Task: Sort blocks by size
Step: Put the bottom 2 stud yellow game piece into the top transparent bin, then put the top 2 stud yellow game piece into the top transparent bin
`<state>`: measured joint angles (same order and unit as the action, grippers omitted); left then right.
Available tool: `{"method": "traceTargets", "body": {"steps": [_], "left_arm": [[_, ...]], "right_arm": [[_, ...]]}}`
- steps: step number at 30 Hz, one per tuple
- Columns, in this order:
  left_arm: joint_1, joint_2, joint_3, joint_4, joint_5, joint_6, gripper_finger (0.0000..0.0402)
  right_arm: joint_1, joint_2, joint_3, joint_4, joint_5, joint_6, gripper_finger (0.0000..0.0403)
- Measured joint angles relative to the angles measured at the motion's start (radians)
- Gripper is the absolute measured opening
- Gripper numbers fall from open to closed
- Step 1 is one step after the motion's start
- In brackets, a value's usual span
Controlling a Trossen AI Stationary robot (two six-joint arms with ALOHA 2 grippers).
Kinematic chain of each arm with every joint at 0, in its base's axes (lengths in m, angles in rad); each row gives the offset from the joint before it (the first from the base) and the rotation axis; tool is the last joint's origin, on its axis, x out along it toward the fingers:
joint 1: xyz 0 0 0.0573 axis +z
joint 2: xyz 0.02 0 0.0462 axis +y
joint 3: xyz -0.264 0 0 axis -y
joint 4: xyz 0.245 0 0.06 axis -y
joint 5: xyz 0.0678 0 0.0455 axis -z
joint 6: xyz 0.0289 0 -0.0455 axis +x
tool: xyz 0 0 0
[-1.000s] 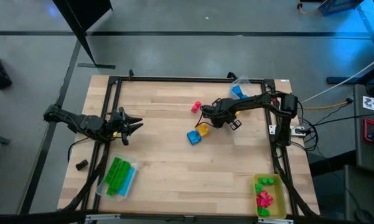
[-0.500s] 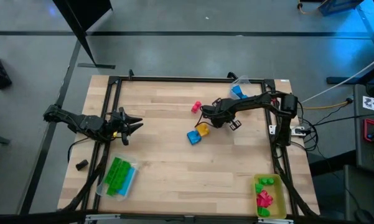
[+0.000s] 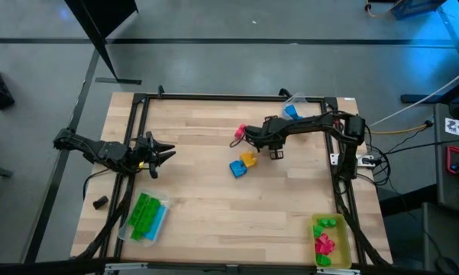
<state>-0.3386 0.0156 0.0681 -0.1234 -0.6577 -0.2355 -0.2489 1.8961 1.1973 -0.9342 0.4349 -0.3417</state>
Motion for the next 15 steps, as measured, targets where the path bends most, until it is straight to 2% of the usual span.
{"method": "traceTargets", "body": {"steps": [5, 9, 12, 15], "left_arm": [[0.0, 0.0, 0.0, 0.0, 0.0, 0.0, 0.0107], [0.0, 0.0, 0.0, 0.0, 0.0, 0.0, 0.0107], [0.0, 0.0, 0.0, 0.0, 0.0, 0.0, 0.0107], [0.0, 0.0, 0.0, 0.0, 0.0, 0.0, 0.0107]], "right_arm": [[0.0, 0.0, 0.076, -0.013, 0.018, 0.34, 0.019], [0.0, 0.0, 0.107, -0.013, 0.101, 0.614, 0.0187], [0.0, 0.0, 0.101, -0.008, 0.154, 0.69, 0.0178], [-0.001, 0.0, 0.082, 0.023, 0.164, 0.713, 0.017]]}}
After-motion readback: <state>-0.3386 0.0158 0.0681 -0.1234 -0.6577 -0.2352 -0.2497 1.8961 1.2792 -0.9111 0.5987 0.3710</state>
